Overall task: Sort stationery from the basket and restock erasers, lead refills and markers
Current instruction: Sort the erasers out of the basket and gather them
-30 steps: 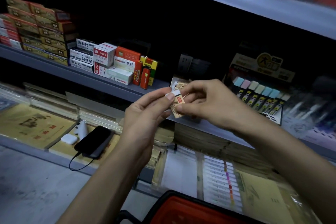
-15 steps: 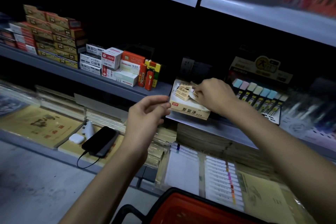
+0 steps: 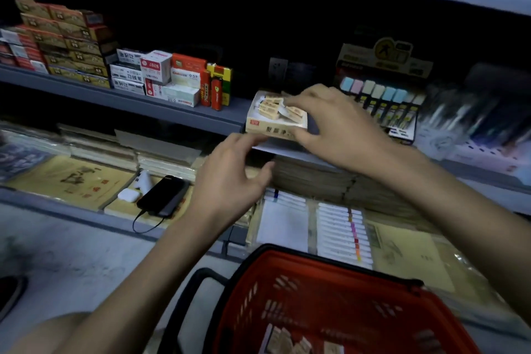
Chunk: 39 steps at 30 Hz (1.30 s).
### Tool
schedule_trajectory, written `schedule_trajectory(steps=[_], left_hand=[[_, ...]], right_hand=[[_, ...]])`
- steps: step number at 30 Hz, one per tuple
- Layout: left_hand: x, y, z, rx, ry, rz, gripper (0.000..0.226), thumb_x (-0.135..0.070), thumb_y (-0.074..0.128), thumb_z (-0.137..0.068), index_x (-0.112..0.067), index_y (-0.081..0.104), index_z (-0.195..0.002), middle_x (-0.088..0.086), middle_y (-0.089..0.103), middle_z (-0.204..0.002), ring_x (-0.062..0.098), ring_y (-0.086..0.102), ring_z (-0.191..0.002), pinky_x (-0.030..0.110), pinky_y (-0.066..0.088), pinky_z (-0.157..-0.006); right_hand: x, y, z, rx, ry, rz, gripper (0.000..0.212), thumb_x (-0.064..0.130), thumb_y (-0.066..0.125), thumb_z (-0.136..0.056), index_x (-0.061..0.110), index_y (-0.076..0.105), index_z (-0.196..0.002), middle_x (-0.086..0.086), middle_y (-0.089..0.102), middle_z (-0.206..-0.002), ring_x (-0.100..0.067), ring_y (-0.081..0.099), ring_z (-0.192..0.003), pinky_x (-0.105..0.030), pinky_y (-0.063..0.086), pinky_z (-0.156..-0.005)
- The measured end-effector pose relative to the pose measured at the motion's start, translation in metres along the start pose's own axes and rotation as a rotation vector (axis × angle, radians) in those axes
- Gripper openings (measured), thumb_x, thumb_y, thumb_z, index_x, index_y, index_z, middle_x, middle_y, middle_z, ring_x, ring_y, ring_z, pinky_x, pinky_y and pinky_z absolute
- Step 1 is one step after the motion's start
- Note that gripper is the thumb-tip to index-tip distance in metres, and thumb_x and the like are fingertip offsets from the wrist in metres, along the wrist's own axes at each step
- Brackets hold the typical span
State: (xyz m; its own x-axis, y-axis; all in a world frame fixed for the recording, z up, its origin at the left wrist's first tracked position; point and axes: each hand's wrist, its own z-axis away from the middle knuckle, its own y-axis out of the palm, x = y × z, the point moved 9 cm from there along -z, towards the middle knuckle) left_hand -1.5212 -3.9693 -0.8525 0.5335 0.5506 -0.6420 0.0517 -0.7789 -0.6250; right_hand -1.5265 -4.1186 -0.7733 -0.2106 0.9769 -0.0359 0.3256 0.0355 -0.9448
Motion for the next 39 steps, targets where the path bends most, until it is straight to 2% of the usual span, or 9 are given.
schedule_trajectory(steps=[3, 7, 13, 17, 20, 23, 29, 35, 39], left_hand=[[-0.012, 0.008, 0.019, 0.044, 0.080, -0.151, 0.055, -0.052, 0.060, -0.091, -0.031, 0.053, -0.141, -0.008, 0.053, -0.139, 0.015, 0.054, -0.125, 0.040, 0.052, -0.095], [-0.021, 0.031, 0.060, 0.139, 0.190, -0.334, 0.068, -0.061, 0.052, -0.090, -0.026, 0.047, -0.148, 0.004, 0.047, -0.150, 0.026, 0.048, -0.134, 0.042, 0.047, -0.102], [0.005, 0.081, 0.133, 0.369, 0.163, -0.460, 0.078, -0.067, 0.047, -0.087, -0.032, 0.033, -0.155, 0.008, 0.033, -0.160, 0.034, 0.036, -0.144, 0.054, 0.039, -0.111], [0.040, 0.117, 0.175, 0.441, 0.048, -0.528, 0.083, -0.065, 0.047, -0.086, -0.026, 0.028, -0.157, 0.016, 0.033, -0.159, 0.040, 0.033, -0.143, 0.060, 0.034, -0.112], [0.071, 0.145, 0.206, 0.505, -0.046, -0.584, 0.091, -0.062, 0.053, -0.087, -0.023, 0.018, -0.161, 0.021, 0.022, -0.163, 0.043, 0.021, -0.149, 0.064, 0.027, -0.116], [0.082, 0.156, 0.220, 0.543, -0.011, -0.645, 0.101, -0.052, 0.070, -0.083, -0.024, 0.015, -0.162, 0.021, 0.011, -0.167, 0.044, 0.013, -0.153, 0.066, 0.027, -0.114], [0.077, 0.154, 0.228, 0.529, 0.023, -0.655, 0.093, -0.046, 0.068, -0.081, -0.025, 0.023, -0.160, 0.022, 0.006, -0.167, 0.044, 0.011, -0.153, 0.063, 0.035, -0.108], [0.077, 0.151, 0.231, 0.496, 0.015, -0.629, 0.084, -0.043, 0.070, -0.079, -0.023, 0.037, -0.153, 0.021, 0.009, -0.167, 0.044, 0.013, -0.152, 0.064, 0.039, -0.104], [0.079, 0.151, 0.230, 0.484, 0.009, -0.630, 0.079, -0.044, 0.068, -0.081, -0.023, 0.039, -0.151, 0.020, 0.009, -0.167, 0.043, 0.013, -0.153, 0.063, 0.037, -0.107]], right_hand=[[0.008, 0.000, 0.052, 0.037, 0.000, -0.039, 0.064, 0.052, 0.057, -0.096, 0.023, 0.044, -0.152, -0.003, 0.045, -0.151, -0.027, 0.044, -0.136, -0.048, 0.042, -0.108], [0.008, 0.027, 0.130, 0.181, 0.062, -0.090, 0.076, 0.064, 0.052, -0.096, 0.035, 0.024, -0.160, 0.004, 0.016, -0.168, -0.020, 0.018, -0.154, -0.045, 0.026, -0.122], [-0.009, 0.108, 0.245, 0.195, 0.136, -0.233, 0.059, 0.052, 0.061, -0.093, 0.025, 0.052, -0.145, -0.001, 0.048, -0.146, -0.022, 0.048, -0.133, -0.040, 0.043, -0.110], [-0.019, 0.233, 0.323, 0.488, 0.294, -0.303, 0.053, 0.045, 0.061, -0.089, 0.019, 0.061, -0.135, -0.005, 0.058, -0.124, -0.030, 0.059, -0.116, -0.042, 0.051, -0.097], [-0.018, 0.301, 0.371, 0.712, 0.358, -0.253, 0.040, 0.036, 0.062, -0.092, 0.020, 0.062, -0.129, -0.007, 0.058, -0.125, -0.032, 0.058, -0.119, -0.041, 0.053, -0.093], [-0.015, 0.330, 0.397, 0.744, 0.385, -0.217, 0.037, 0.032, 0.059, -0.095, 0.022, 0.061, -0.130, -0.008, 0.058, -0.127, -0.032, 0.058, -0.121, -0.039, 0.054, -0.089], [-0.008, 0.382, 0.433, 0.917, 0.572, -0.333, 0.041, 0.039, 0.064, -0.095, 0.016, 0.064, -0.129, -0.011, 0.068, -0.127, -0.033, 0.065, -0.113, -0.037, 0.056, -0.086], [-0.019, 0.424, 0.420, 0.926, 0.806, -0.482, 0.045, 0.028, 0.071, -0.095, 0.006, 0.061, -0.133, -0.017, 0.061, -0.138, -0.034, 0.060, -0.122, -0.038, 0.052, -0.096], [-0.030, 0.450, 0.416, 0.926, 0.908, -0.462, 0.058, 0.030, 0.082, -0.084, 0.004, 0.060, -0.132, -0.016, 0.062, -0.136, -0.034, 0.064, -0.118, -0.033, 0.052, -0.085]])
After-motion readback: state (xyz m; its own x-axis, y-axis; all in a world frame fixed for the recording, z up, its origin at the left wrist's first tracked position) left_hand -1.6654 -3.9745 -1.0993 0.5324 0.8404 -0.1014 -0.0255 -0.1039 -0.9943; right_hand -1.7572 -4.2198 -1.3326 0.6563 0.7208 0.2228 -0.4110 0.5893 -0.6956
